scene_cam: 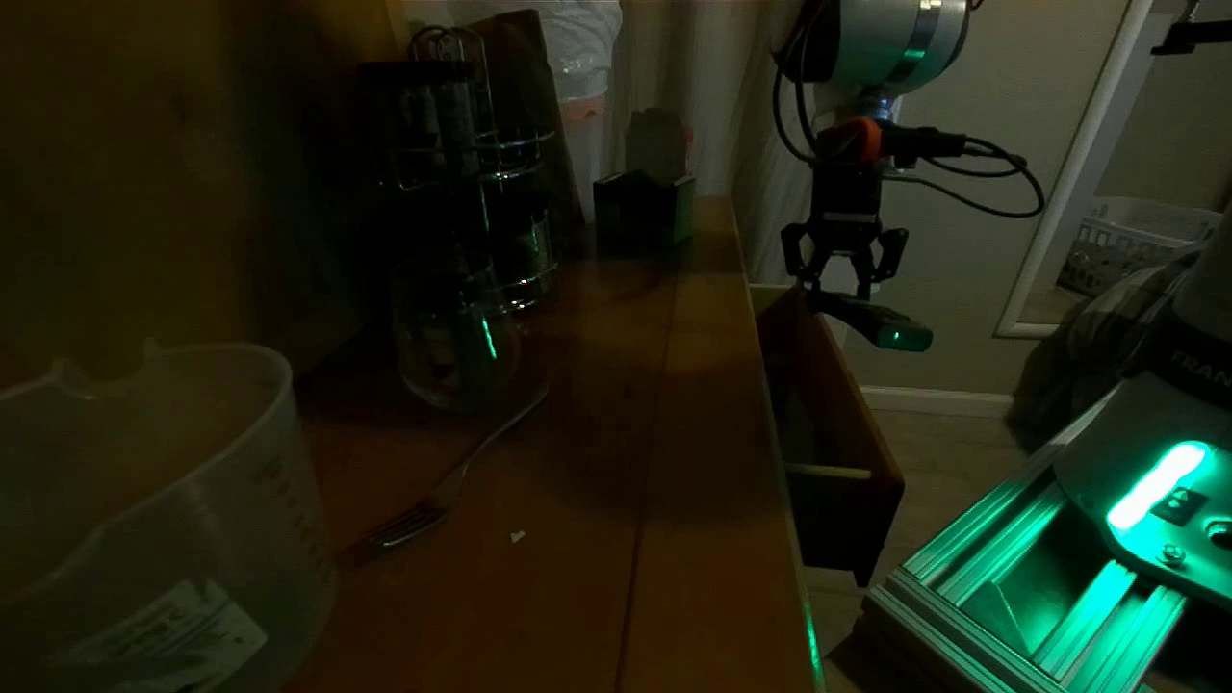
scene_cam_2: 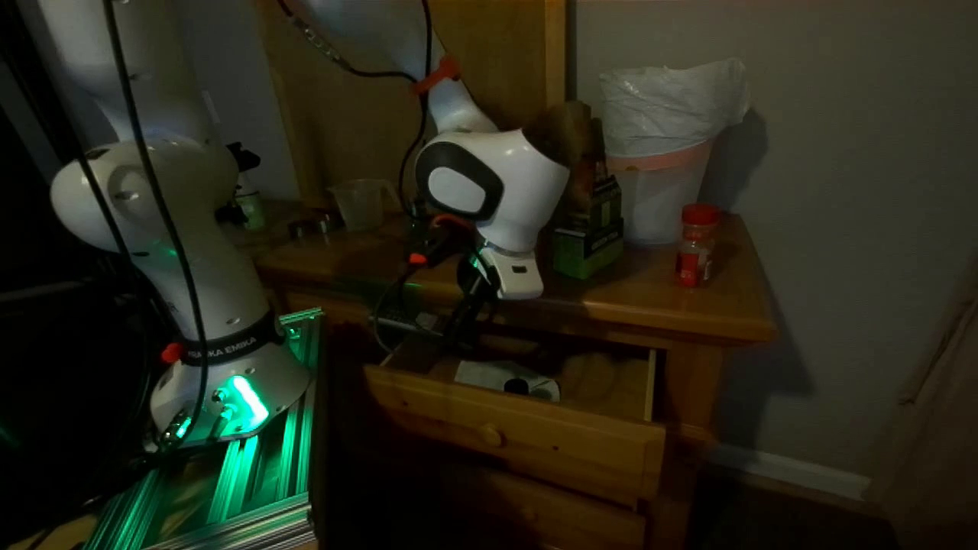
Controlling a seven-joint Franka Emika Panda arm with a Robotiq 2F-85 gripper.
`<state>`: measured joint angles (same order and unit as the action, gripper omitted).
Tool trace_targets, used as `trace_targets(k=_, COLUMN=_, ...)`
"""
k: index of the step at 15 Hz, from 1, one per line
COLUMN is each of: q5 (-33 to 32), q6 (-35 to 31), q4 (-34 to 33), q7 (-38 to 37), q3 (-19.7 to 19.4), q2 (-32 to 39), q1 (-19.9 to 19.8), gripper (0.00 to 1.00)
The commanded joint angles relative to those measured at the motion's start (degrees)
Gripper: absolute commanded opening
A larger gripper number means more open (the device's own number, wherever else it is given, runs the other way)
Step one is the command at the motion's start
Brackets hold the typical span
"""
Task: Shift the remote to the open drawer
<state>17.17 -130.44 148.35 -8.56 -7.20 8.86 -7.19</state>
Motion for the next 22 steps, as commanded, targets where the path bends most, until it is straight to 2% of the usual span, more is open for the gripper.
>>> trace_targets(k=1, q5=4.25, q6=-5.32, q4=-3.17, q7=-2.22, q3=0.44, q2=6.23, q1=-0.21, gripper=0.31)
trace_targets(k=5, q5=5.99, q6=-10.7, q4=-4.81, q7=-4.44, q3=1.44, q2=9.94, q1=0.15, gripper=0.31)
trace_targets(k=10, q5=3.85, q6=-16.65, q4=-5.29, q7=-9.91, q3=1.86, q2=12.85, q1=2.54, gripper=0.31)
trace_targets(k=13, q5=-0.77, q6=-11.92, q4=-6.88, q7=-20.28, q3=-1.53, q2=14.45, q1=5.64, gripper=0.31)
trace_targets(k=17, q5=-4.09, q6=-8.79, q4=-7.43, q7=-28.36, q3=-3.62, q2=15.04, q1=8.27, gripper=0.31)
trace_targets(k=22, q5=-3.46, q6=-8.04, q4=-7.26, q7=-31.04, q3=-1.55, q2=14.96, q1=9.26, gripper=0.31)
